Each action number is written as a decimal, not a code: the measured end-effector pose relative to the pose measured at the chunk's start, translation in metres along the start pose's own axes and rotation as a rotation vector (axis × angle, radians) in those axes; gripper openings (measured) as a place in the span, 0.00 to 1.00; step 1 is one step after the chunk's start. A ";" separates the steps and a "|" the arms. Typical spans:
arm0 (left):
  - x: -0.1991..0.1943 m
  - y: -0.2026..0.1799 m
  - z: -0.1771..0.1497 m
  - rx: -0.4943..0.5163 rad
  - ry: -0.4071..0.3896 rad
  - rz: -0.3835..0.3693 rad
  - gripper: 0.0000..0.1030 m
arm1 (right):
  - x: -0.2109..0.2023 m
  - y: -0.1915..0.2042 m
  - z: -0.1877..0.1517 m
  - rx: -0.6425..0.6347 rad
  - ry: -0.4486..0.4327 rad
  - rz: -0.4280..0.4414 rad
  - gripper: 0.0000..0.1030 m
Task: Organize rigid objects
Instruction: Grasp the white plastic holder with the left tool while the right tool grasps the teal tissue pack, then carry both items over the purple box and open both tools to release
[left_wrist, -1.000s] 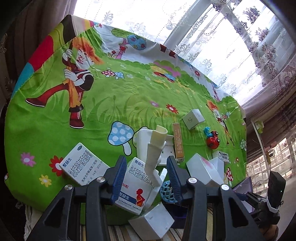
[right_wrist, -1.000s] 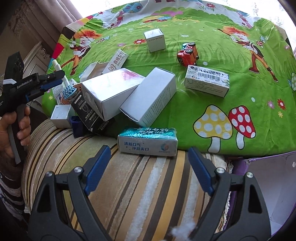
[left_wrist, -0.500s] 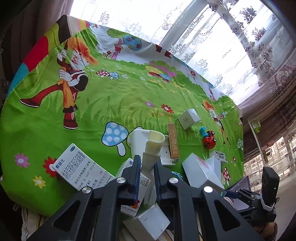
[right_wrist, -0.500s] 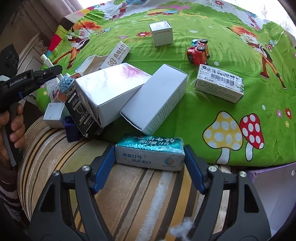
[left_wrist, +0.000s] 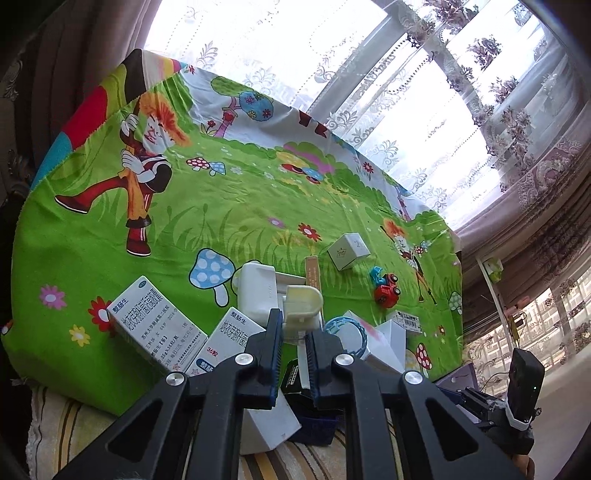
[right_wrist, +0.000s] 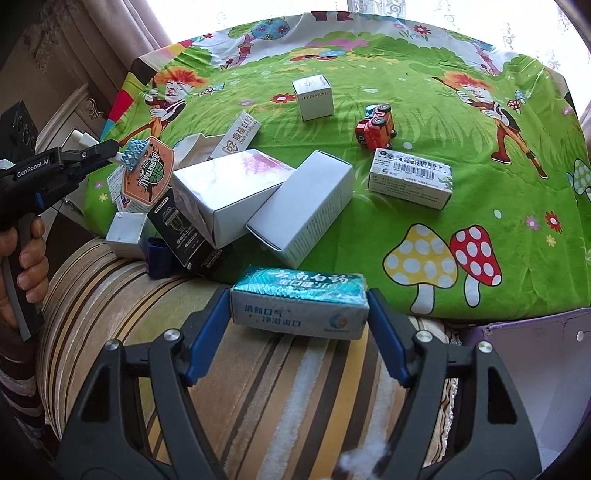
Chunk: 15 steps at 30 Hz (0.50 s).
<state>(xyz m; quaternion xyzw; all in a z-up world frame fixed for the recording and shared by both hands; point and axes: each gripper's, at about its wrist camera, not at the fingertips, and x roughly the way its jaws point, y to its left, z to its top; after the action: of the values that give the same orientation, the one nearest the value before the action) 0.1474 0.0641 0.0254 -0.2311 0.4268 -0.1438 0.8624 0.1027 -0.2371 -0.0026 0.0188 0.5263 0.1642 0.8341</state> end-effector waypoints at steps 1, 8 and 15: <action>-0.003 0.000 -0.001 -0.007 -0.006 -0.005 0.12 | -0.003 0.000 -0.001 0.001 -0.007 0.000 0.74; -0.030 -0.008 -0.015 -0.039 -0.046 -0.048 0.12 | -0.020 -0.003 -0.010 0.013 -0.043 0.006 0.74; -0.045 -0.032 -0.035 -0.026 -0.043 -0.102 0.12 | -0.047 -0.013 -0.030 0.051 -0.094 0.000 0.74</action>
<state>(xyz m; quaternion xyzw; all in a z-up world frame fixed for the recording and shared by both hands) 0.0908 0.0472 0.0542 -0.2670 0.3974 -0.1770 0.8599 0.0609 -0.2671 0.0229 0.0478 0.4907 0.1498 0.8570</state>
